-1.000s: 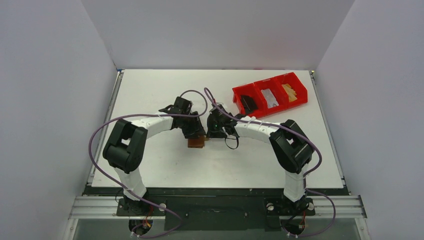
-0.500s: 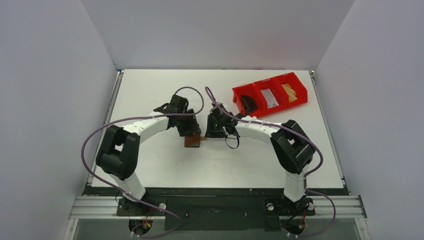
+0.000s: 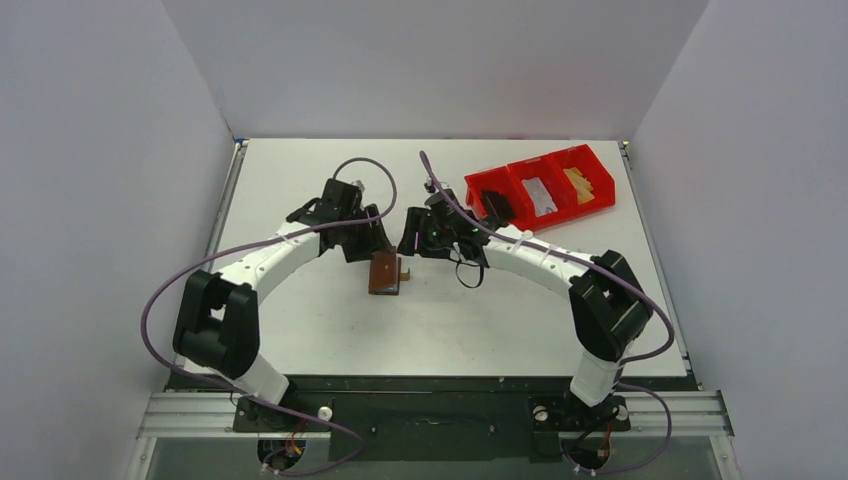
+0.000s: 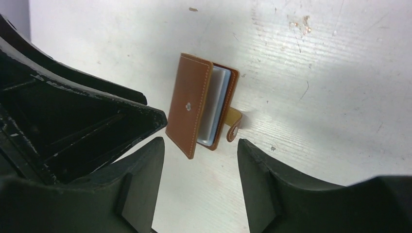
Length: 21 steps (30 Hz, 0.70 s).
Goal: Take the credit cards out of the card holder
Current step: Reset both arms
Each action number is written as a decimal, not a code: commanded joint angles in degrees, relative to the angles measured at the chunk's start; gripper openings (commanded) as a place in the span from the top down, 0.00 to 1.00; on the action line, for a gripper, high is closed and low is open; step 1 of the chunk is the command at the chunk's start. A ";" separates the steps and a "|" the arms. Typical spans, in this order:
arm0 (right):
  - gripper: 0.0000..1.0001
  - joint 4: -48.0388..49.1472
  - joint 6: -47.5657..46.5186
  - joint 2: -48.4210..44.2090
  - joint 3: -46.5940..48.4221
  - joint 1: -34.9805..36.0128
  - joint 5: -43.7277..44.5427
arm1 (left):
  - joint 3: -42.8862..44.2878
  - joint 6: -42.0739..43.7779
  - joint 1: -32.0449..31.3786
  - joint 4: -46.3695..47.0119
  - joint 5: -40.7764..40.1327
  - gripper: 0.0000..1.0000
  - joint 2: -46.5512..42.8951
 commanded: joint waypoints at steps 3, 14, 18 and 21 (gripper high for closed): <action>0.44 -0.05 -1.00 -6.65 2.54 -1.01 2.51 | 4.25 4.03 2.10 -1.62 -0.45 0.45 -7.90; 0.34 2.89 -1.98 -17.02 -0.25 -1.08 10.94 | 4.56 9.38 5.85 -3.28 -3.96 0.41 -18.40; 0.30 4.47 -2.35 -19.64 -1.60 -1.07 13.03 | 3.14 10.34 7.08 -2.71 -4.85 0.40 -21.32; 0.30 5.46 -2.28 -20.62 -2.63 -1.07 14.06 | 2.26 10.30 7.97 -1.79 -4.80 0.40 -23.08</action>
